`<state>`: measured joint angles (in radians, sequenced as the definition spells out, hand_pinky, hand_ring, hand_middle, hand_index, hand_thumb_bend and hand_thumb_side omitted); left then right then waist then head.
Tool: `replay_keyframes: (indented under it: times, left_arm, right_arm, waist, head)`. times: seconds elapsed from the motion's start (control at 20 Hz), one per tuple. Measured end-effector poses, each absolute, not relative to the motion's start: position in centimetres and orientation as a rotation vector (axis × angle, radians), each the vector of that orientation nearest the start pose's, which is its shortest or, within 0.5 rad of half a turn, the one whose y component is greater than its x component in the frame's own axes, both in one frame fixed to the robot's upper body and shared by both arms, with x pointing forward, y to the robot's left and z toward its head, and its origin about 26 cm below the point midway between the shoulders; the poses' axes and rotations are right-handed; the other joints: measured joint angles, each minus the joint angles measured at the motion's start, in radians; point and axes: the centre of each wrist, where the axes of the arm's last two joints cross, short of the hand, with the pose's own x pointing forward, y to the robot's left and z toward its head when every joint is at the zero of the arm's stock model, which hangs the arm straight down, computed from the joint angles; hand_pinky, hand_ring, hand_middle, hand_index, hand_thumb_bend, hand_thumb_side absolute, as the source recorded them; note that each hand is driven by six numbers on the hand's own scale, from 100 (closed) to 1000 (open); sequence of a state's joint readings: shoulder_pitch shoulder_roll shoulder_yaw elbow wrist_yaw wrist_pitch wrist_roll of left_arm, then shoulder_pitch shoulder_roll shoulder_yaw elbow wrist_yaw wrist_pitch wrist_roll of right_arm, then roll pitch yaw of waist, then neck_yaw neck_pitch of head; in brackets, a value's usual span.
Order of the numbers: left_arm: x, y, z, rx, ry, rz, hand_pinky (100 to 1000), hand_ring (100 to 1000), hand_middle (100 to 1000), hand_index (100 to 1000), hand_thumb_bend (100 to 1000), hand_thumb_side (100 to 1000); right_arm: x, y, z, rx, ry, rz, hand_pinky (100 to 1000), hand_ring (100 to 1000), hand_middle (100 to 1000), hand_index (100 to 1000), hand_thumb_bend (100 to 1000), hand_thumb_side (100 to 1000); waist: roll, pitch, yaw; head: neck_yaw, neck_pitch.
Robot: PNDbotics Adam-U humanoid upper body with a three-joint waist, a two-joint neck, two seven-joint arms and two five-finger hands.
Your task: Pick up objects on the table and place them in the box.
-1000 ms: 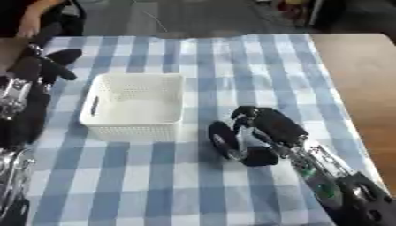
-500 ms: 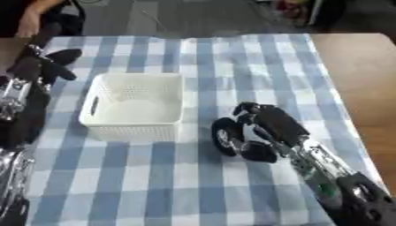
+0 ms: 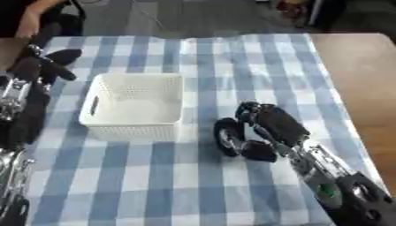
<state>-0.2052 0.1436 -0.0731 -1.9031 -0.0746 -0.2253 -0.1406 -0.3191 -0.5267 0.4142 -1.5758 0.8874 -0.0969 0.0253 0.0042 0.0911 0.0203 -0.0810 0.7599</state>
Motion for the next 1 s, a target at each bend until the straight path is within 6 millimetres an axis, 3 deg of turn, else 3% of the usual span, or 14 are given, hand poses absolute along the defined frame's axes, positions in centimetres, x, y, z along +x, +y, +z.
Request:
replay_keyframes:
  times: [0.15, 1.0]
  left_arm:
    - [30.13, 22.38, 13.48, -0.045, -2.288, -0.464, 925, 795, 1000, 554, 100, 915]
    - [30.13, 22.37, 13.48, -0.046, -2.289, -0.464, 925, 797, 1000, 552, 100, 914]
  right_arm:
    - [33.12, -24.65, 7.43, -0.861, -1.685, 1.532, 397, 227, 343, 429, 100, 824]
    - [33.07, -24.56, 7.60, -0.902, -1.711, 1.523, 404, 224, 333, 424, 100, 837]
  waist:
    - [0.000, 0.000, 0.000]
    - [0.000, 0.000, 0.000]
  head:
    - [0.000, 0.000]
    - [0.000, -0.001]
